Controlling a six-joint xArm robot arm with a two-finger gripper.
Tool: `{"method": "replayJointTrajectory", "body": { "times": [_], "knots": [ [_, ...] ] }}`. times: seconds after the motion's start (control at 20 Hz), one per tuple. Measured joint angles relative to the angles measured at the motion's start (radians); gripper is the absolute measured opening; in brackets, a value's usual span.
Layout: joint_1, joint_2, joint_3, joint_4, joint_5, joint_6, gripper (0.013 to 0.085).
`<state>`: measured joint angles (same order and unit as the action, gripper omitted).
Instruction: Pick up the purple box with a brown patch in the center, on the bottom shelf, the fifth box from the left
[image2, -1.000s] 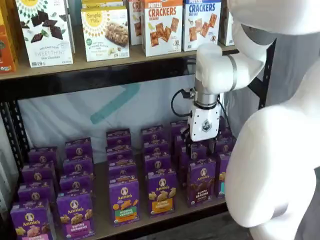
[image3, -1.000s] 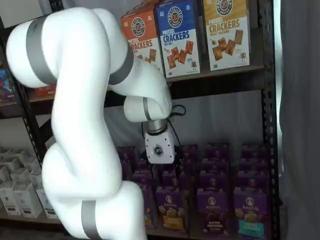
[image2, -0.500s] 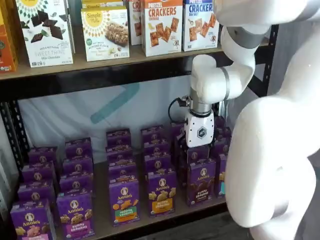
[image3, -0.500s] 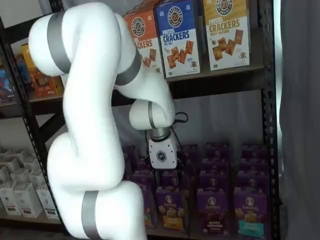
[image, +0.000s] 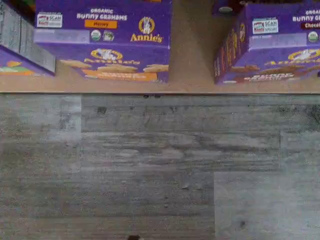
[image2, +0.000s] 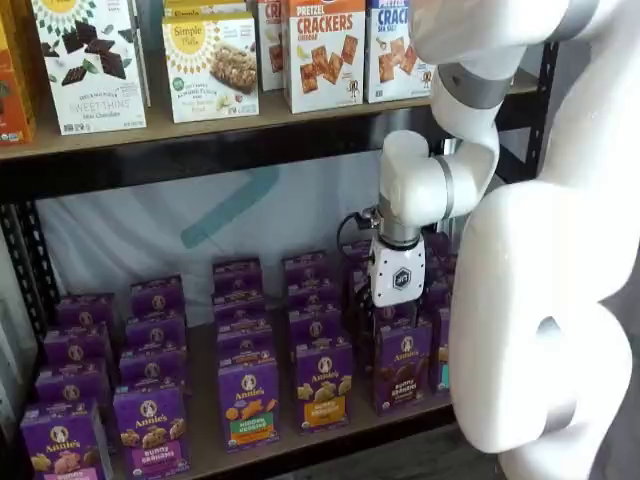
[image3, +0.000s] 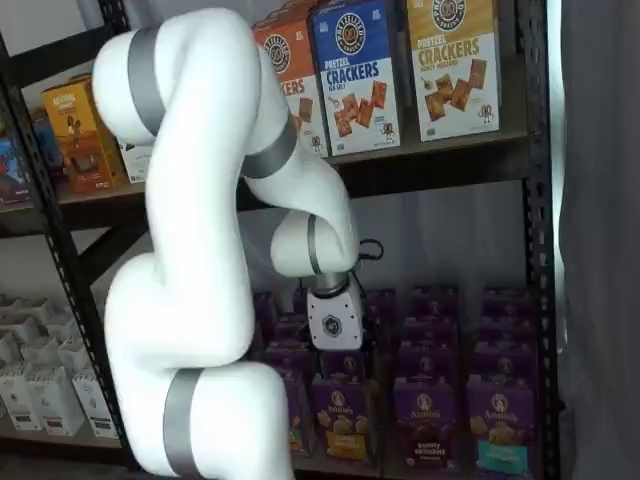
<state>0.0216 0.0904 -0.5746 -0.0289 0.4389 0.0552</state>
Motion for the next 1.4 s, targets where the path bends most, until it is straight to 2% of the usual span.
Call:
{"method": "replayJointTrajectory", "body": {
  "times": [0.2,0.75,1.0,1.2,1.4],
  "knots": [
    [-0.016,0.059,-0.025,0.009,-0.042,-0.024,0.0850],
    [-0.052,0.232,-0.133,-0.004,-0.145,-0.049,0.0850],
    [-0.071,0.311,-0.195,0.042,-0.196,-0.112,0.0850],
    [-0.096,0.368,-0.250,0.011,-0.210,-0.107,0.0850],
    [-0.112,0.418,-0.300,0.028,-0.216,-0.140,0.0850]
  ]
}}
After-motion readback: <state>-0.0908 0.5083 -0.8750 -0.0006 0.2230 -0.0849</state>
